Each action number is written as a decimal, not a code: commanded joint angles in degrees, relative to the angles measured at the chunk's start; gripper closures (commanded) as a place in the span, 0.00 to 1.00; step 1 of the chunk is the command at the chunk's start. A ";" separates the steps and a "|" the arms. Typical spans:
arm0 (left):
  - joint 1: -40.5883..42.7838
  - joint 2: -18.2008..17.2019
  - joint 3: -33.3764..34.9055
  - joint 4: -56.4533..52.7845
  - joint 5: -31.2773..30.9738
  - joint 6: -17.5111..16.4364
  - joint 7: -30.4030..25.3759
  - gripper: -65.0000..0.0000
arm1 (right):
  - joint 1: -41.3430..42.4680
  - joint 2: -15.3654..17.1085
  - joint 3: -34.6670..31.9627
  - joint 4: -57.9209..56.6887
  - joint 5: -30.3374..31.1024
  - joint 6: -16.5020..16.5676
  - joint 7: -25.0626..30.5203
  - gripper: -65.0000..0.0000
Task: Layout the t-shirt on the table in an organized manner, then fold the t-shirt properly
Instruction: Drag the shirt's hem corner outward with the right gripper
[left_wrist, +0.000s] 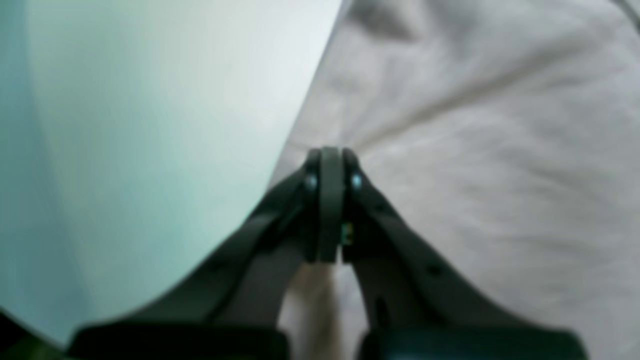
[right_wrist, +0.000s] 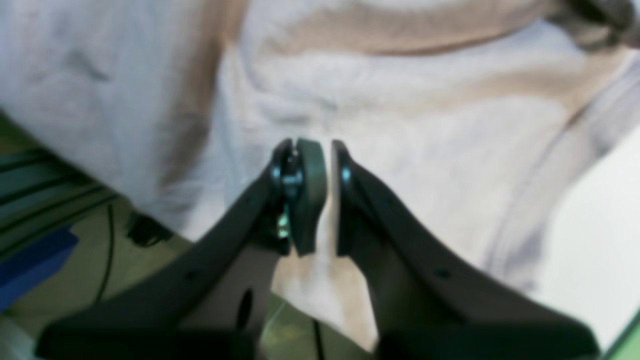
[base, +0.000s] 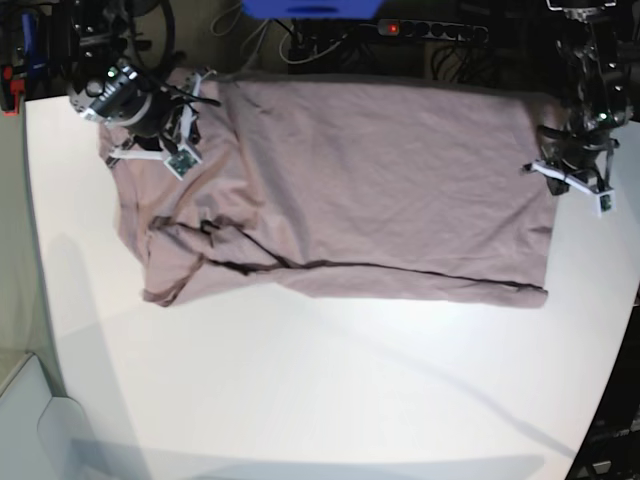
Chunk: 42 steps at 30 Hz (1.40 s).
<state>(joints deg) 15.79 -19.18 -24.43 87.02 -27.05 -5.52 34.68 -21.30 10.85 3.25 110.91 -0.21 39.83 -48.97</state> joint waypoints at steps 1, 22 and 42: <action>-0.71 -0.47 0.03 2.25 -0.60 0.02 -1.31 1.00 | 0.33 0.88 0.58 2.54 0.16 0.17 0.93 0.92; -7.75 6.04 6.27 -11.73 8.72 -0.15 -1.84 1.00 | 24.42 3.79 0.05 -16.54 0.16 0.17 1.01 0.92; -7.57 5.95 6.18 -11.20 9.07 -0.15 -1.84 1.00 | 36.20 2.55 -11.91 -25.24 0.16 0.17 4.62 0.38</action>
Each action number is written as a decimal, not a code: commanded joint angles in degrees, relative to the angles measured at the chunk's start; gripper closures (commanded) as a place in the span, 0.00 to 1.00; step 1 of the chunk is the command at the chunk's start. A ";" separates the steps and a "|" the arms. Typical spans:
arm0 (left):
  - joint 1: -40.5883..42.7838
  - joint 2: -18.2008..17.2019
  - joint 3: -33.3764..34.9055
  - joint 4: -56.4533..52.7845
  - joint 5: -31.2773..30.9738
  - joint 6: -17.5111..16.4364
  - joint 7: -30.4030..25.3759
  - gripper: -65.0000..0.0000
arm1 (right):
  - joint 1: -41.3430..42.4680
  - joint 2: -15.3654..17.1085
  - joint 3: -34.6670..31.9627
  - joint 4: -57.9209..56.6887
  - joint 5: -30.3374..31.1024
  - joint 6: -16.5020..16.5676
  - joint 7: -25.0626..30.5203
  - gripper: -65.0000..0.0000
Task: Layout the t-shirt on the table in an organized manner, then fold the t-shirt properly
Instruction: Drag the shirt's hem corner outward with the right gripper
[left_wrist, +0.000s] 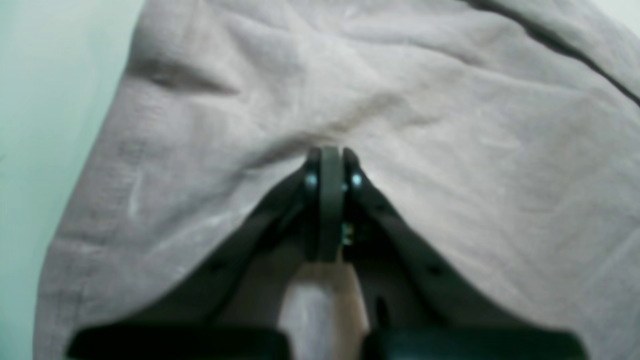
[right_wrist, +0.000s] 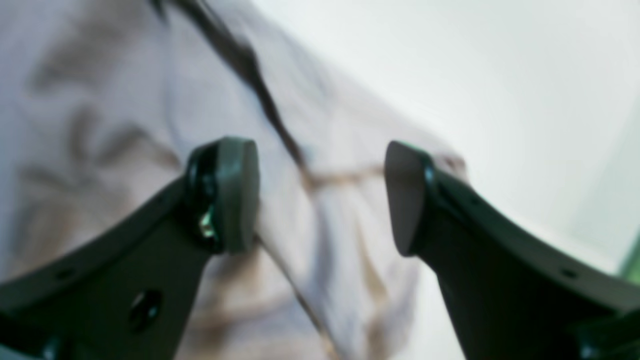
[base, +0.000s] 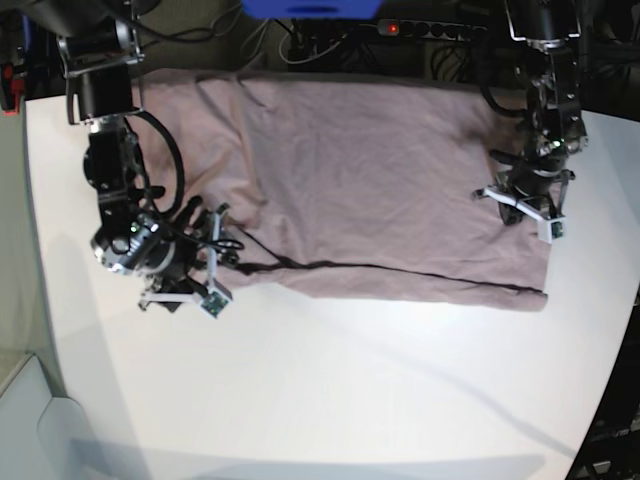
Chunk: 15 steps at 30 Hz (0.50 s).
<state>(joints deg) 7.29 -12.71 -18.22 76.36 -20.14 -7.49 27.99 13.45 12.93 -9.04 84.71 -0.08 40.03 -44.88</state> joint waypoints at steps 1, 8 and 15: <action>1.02 -0.52 -0.02 -0.53 2.08 1.82 4.85 1.00 | 1.80 0.48 0.38 0.00 0.03 -0.03 1.50 0.38; 1.02 -0.43 -0.02 -0.53 2.16 1.82 4.85 1.00 | 4.09 0.65 0.55 -6.86 0.03 -0.03 5.10 0.38; 1.02 -0.43 -0.02 -1.06 2.16 1.82 4.85 1.00 | 5.05 0.74 0.91 -11.34 0.03 -0.03 9.23 0.54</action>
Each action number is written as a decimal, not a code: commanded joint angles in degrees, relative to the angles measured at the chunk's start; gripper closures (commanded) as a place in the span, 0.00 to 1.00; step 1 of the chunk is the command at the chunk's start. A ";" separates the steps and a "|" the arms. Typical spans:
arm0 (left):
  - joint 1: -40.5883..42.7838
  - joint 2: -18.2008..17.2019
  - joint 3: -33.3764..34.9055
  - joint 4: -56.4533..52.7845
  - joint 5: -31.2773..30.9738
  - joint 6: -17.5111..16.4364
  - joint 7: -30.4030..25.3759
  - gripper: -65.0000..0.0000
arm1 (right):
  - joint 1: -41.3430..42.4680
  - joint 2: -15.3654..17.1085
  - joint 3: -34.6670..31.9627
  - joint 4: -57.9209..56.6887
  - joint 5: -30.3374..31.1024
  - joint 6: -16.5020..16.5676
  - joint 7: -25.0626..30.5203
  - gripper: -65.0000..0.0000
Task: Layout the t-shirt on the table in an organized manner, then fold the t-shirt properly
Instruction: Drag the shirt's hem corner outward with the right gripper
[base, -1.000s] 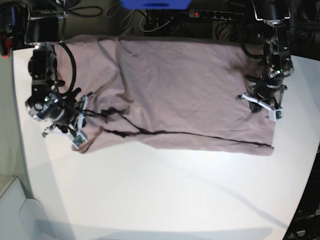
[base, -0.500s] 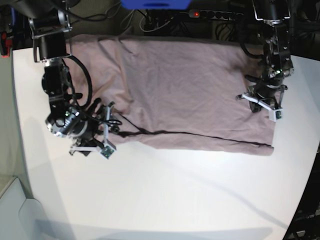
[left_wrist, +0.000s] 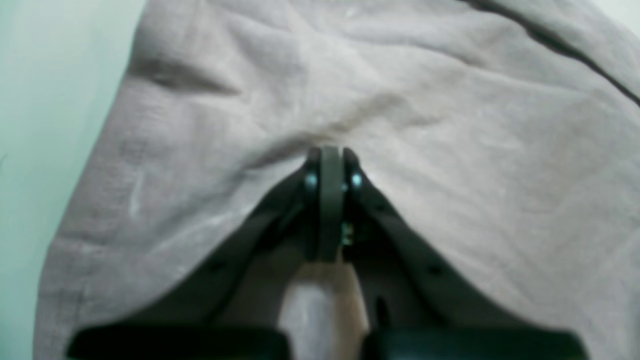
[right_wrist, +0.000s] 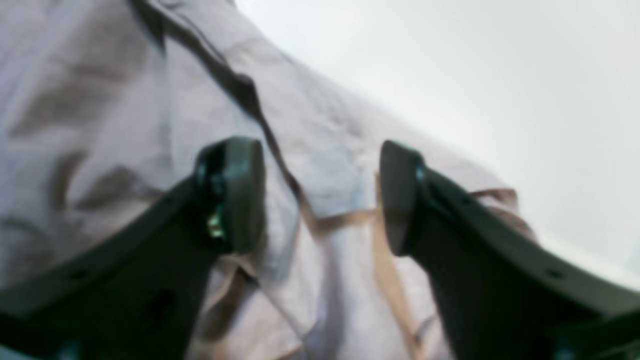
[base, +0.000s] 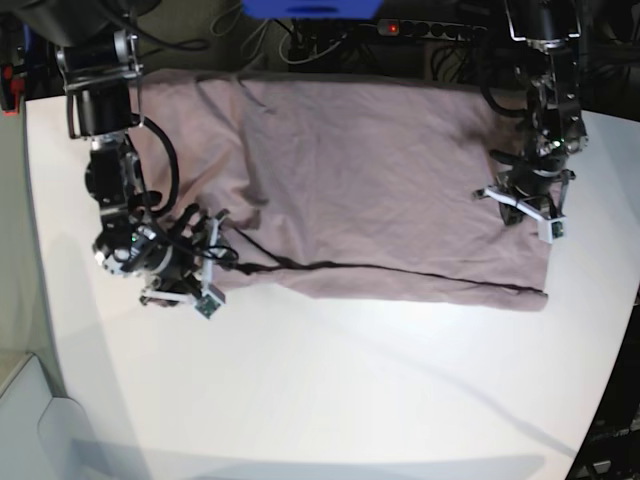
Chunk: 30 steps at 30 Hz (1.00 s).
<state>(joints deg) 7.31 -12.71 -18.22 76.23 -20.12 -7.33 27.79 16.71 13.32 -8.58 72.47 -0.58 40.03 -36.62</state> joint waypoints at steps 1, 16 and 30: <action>1.00 -0.43 -0.02 -0.93 2.23 1.66 5.04 1.00 | 2.32 0.35 0.45 -0.42 0.54 -0.03 1.24 0.57; 1.00 -0.35 -0.02 -1.02 2.23 1.66 5.04 1.00 | 10.59 0.00 0.36 -5.70 0.54 -0.03 1.32 0.93; 2.05 -0.08 0.06 -0.93 2.14 1.66 5.04 1.00 | 30.19 -3.96 -0.08 -26.01 0.45 -0.03 10.12 0.93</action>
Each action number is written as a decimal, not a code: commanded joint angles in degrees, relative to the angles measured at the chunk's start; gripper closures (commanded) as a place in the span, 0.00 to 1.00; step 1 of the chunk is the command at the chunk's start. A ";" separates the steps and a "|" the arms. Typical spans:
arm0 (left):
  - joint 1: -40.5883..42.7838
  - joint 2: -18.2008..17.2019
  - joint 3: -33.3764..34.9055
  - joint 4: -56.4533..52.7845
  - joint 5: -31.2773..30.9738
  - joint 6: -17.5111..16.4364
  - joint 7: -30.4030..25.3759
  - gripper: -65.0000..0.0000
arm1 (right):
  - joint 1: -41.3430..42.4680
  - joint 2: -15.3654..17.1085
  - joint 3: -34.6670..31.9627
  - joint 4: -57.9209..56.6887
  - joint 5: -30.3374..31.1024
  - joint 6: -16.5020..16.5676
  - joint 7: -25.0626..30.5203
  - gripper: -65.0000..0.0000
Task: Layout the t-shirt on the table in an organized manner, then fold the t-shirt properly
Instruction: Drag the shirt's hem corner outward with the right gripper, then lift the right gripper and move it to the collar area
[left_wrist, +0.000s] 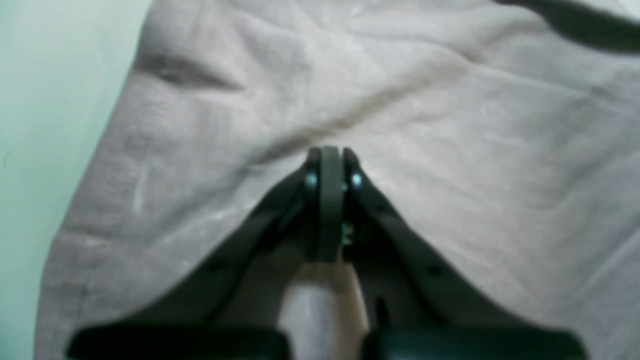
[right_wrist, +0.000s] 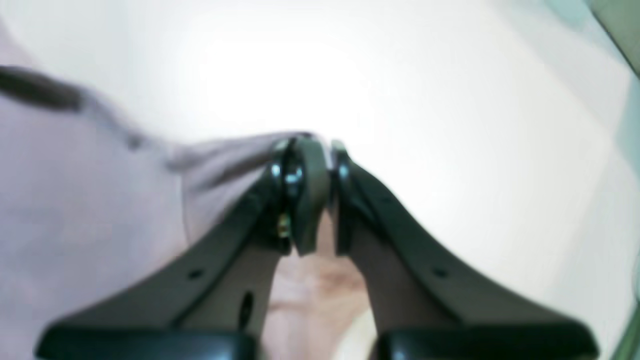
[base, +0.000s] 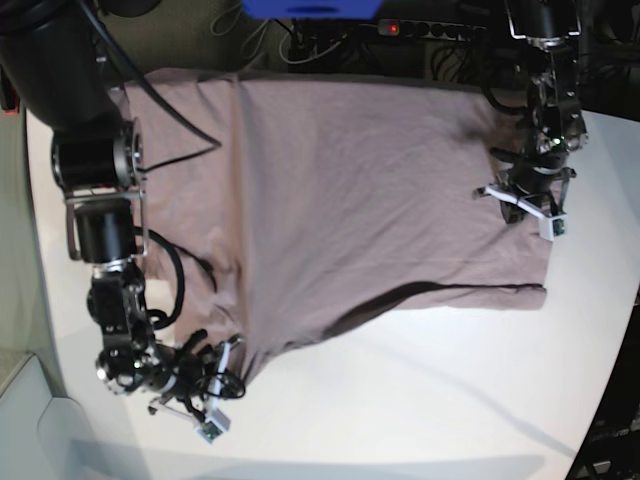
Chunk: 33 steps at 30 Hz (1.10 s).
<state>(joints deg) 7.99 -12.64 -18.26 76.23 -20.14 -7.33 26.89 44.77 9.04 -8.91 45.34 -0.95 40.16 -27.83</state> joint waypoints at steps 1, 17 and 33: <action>1.81 -0.15 0.11 -0.93 2.16 1.66 5.94 1.00 | 3.80 0.24 -0.10 -1.87 0.82 -0.16 2.82 0.93; 3.31 -0.23 0.11 -0.40 2.16 1.66 5.94 1.00 | 7.84 -5.04 -14.35 -9.52 0.82 -0.16 11.62 0.94; 4.54 -0.50 0.11 -0.31 2.16 1.66 5.94 1.00 | 7.75 -4.95 -19.01 -9.69 0.82 -0.16 10.82 0.71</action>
<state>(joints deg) 10.63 -13.02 -18.28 77.01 -20.58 -7.35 24.69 50.11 4.10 -28.18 34.85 -1.10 40.05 -18.00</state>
